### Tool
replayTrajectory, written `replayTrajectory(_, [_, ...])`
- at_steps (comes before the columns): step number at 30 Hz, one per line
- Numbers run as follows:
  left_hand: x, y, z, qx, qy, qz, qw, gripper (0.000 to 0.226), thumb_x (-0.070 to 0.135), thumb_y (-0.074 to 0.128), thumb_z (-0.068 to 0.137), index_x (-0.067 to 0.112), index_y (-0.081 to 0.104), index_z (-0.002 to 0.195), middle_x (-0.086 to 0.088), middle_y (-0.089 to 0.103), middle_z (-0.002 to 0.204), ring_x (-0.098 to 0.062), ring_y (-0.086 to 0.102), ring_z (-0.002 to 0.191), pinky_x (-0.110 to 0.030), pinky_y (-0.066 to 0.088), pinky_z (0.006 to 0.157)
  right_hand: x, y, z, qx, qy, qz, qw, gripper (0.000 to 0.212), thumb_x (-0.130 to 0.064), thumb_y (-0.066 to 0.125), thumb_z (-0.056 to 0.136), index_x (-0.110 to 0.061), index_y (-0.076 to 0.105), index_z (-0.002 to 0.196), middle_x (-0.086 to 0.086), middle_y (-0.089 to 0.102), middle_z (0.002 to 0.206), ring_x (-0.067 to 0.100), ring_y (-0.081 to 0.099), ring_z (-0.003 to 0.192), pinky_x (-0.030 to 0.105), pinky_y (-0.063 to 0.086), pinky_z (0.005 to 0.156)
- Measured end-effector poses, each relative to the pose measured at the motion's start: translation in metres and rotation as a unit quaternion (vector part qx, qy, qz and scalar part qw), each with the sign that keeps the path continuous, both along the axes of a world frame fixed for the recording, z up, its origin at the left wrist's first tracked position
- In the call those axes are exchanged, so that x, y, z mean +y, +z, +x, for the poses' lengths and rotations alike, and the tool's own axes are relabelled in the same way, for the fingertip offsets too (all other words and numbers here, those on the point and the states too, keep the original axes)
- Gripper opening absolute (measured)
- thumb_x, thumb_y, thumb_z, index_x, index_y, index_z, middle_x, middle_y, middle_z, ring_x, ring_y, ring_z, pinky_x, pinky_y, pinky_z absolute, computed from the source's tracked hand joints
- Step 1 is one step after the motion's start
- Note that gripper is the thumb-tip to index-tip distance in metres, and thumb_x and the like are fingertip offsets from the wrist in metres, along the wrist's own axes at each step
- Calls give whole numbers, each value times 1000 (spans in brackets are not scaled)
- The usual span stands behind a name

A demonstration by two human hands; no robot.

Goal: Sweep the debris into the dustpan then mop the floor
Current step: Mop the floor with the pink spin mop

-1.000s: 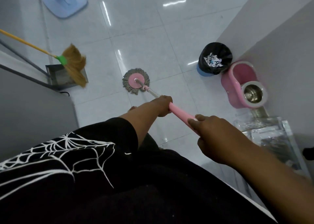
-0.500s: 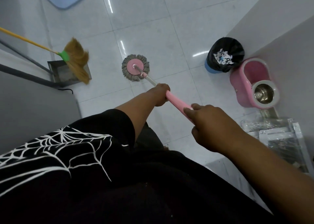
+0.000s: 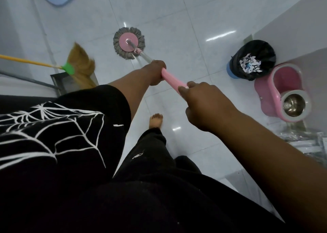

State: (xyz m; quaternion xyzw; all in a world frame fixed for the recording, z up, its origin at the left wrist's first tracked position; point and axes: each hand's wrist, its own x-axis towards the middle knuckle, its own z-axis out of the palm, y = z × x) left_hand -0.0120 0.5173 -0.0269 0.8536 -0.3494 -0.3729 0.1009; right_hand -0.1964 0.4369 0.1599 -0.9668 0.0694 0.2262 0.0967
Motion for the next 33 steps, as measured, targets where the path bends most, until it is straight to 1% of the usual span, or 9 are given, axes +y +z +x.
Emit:
replayTrajectory(2, [-3, 1, 15, -1, -1, 8, 1000, 39, 18, 66, 89, 10, 51, 124, -16, 53, 126, -29, 59, 107, -31, 44, 88, -1, -6, 13, -7, -8, 3, 1000, 45, -14, 63, 88, -11, 53, 132, 12, 61, 111, 20, 52, 71, 26, 42, 66])
replayTrajectory(6, [-6, 0, 11, 0, 20, 23, 1000, 40, 17, 61, 92, 10, 48, 129, -15, 49, 132, -30, 55, 116, -35, 44, 98, 0, -11, 7, -2, -14, 9, 1000, 49, -15, 65, 88, -11, 51, 135, 13, 60, 119, 22, 60, 78, 30, 52, 73])
replayTrajectory(9, [-9, 3, -14, 2, 10, 28, 1000, 39, 16, 60, 92, 9, 48, 129, -16, 49, 133, -32, 54, 117, -36, 44, 101, 0, -9, -19, -4, -12, 4, 1000, 49, -15, 65, 88, -11, 51, 135, 12, 60, 117, 18, 50, 70, 26, 46, 66])
replayTrajectory(14, [-16, 18, -92, 10, -10, 17, 1000, 42, 17, 64, 90, 10, 47, 128, -15, 49, 132, -31, 57, 110, -36, 46, 95, -3, 11, -90, 17, -20, -11, 1000, 41, -10, 60, 88, -13, 54, 129, 8, 58, 106, 19, 51, 69, 26, 43, 61])
replayTrajectory(19, [-24, 31, -201, 12, -60, 8, 998, 38, 18, 63, 91, 7, 50, 125, -16, 52, 128, -29, 58, 108, -31, 45, 88, 1, 44, -195, 44, -35, -10, 998, 36, -9, 58, 89, -14, 56, 125, 6, 58, 104, 18, 50, 69, 24, 37, 59])
replayTrajectory(24, [-34, 38, -290, 13, -122, 15, 992, 37, 23, 64, 90, 9, 52, 122, -13, 56, 124, -29, 59, 105, -42, 49, 92, -3, 69, -285, 69, -51, -9, 996, 29, -5, 56, 86, -14, 58, 114, 4, 57, 94, 19, 54, 69, 27, 43, 58])
replayTrajectory(27, [-39, 37, -325, 13, -144, 12, 989, 39, 27, 64, 90, 11, 51, 123, -12, 56, 123, -28, 59, 104, -39, 49, 89, -7, 77, -321, 66, -59, -9, 996, 30, -6, 56, 85, -15, 58, 113, 3, 57, 92, 19, 54, 72, 27, 43, 58])
replayTrajectory(29, [-39, 36, -336, 11, -151, 14, 988, 40, 28, 64, 90, 12, 50, 123, -12, 56, 123, -28, 58, 103, -38, 49, 87, -5, 78, -333, 66, -62, -8, 996, 31, -7, 56, 85, -16, 57, 115, 2, 57, 93, 19, 55, 74, 29, 48, 62])
replayTrajectory(33, [-34, 32, -339, 10, -146, 16, 989, 41, 27, 65, 90, 13, 50, 126, -11, 55, 126, -28, 57, 106, -44, 49, 93, 1, 76, -338, 69, -58, -4, 996, 32, -8, 55, 87, -15, 57, 118, 5, 57, 97, 21, 57, 75, 32, 53, 67])
